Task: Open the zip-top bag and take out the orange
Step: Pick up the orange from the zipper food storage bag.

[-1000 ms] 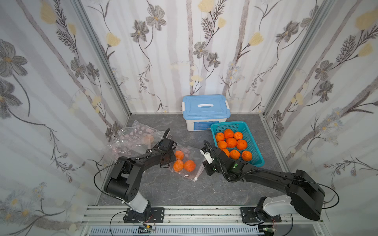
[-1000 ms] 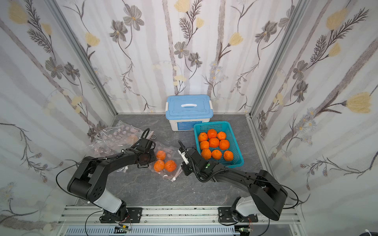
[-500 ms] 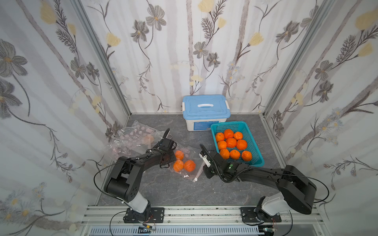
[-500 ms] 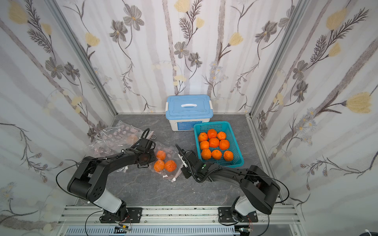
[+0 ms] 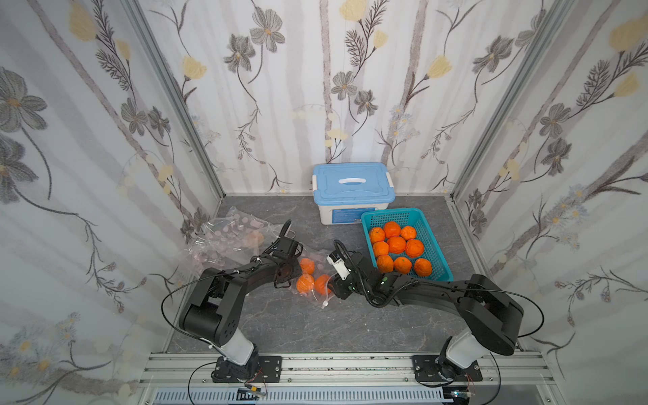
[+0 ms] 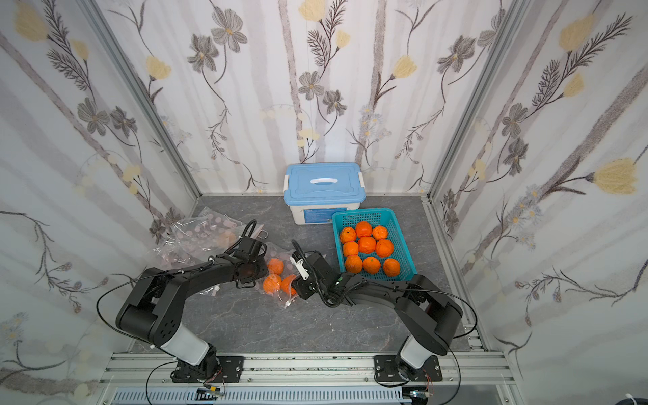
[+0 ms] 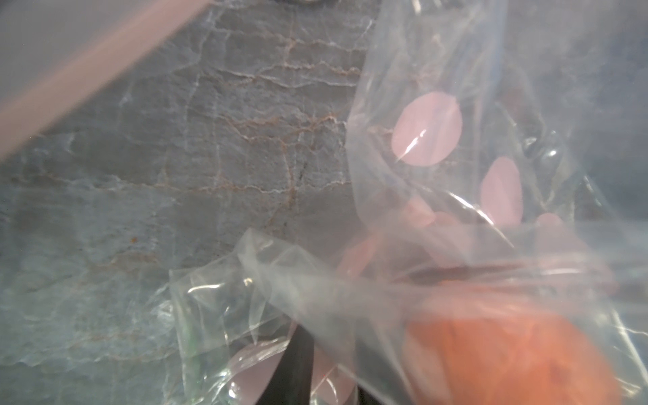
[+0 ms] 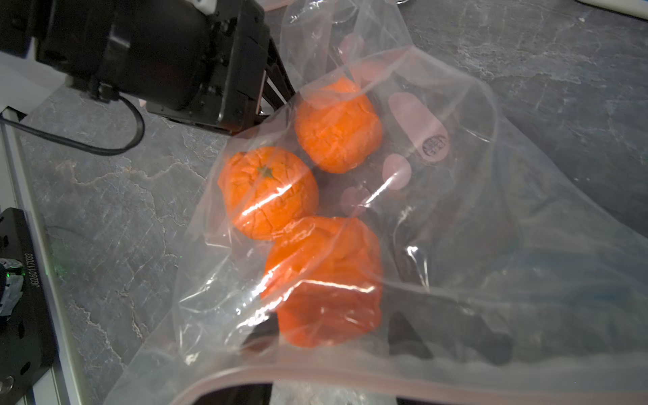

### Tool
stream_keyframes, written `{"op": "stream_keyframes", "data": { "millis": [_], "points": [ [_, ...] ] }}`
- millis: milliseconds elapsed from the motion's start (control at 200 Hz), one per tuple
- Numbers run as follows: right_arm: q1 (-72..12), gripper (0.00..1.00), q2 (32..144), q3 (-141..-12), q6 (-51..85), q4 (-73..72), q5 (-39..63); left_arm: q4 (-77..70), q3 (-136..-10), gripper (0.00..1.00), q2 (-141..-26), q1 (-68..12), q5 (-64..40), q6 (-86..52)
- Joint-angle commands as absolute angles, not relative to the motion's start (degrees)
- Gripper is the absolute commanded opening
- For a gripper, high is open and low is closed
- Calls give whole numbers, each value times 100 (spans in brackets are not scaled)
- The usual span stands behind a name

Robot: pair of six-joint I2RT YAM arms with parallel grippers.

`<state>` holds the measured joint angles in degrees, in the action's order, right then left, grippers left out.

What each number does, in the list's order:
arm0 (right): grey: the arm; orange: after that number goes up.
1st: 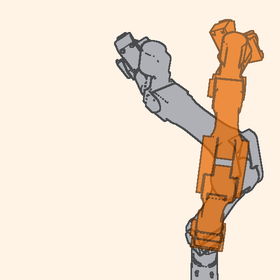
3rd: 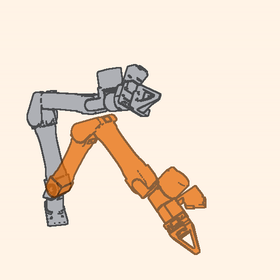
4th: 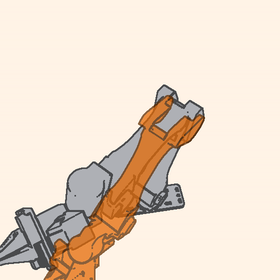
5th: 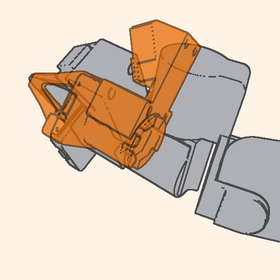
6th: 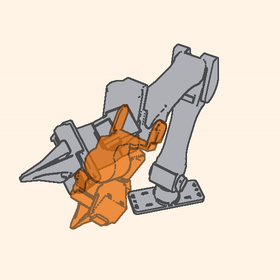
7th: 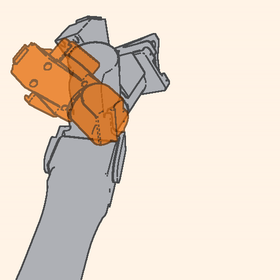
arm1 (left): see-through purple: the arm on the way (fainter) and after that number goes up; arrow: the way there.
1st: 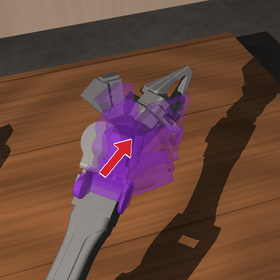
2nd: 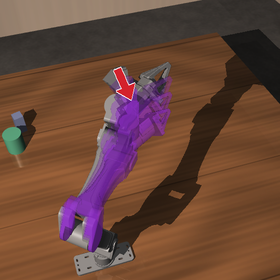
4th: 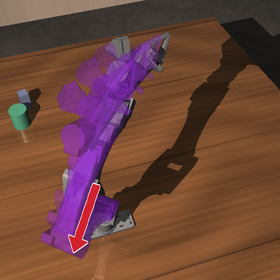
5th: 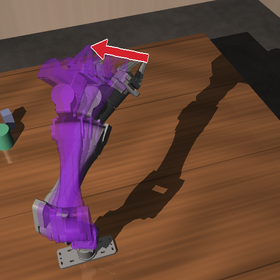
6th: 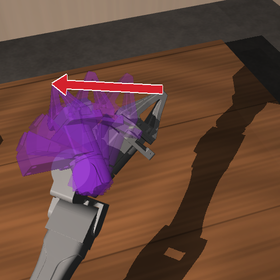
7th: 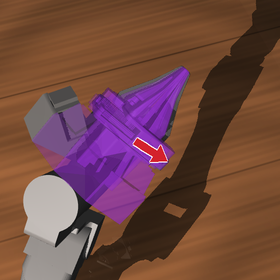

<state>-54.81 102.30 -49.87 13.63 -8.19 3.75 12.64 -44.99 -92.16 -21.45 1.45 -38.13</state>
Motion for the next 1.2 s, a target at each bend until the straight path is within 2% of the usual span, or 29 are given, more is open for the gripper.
{"op": "stream_keyframes", "data": {
  "millis": [0,95,275,520,694,1009,1199],
  "points": [
    [-5519,59,10428,-5134,1284,-1328,615,1677,-4447,25,-9279,-2149,0,-3868],
    [-5554,64,10713,-5273,1301,-1315,606,1672,-4439,25,-9280,-2153,0,-3873],
    [-5645,66,11297,-5594,1309,-1053,647,1663,-4440,25,-9281,-2153,0,-3876],
    [-5704,52,11263,-5562,1369,-1022,719,1696,-4447,25,-9269,-2149,9,-3867],
    [-5696,40,10692,-5204,1367,-1125,720,1721,-4456,25,-9245,-2153,18,-3867],
    [-5451,37,9456,-4648,1280,-816,655,1709,-4463,25,-9247,-2149,27,-3858],
    [-4952,37,8645,-4420,1241,-301,475,1709,-4453,25,-9246,-2153,26,-3858]
  ]
}}
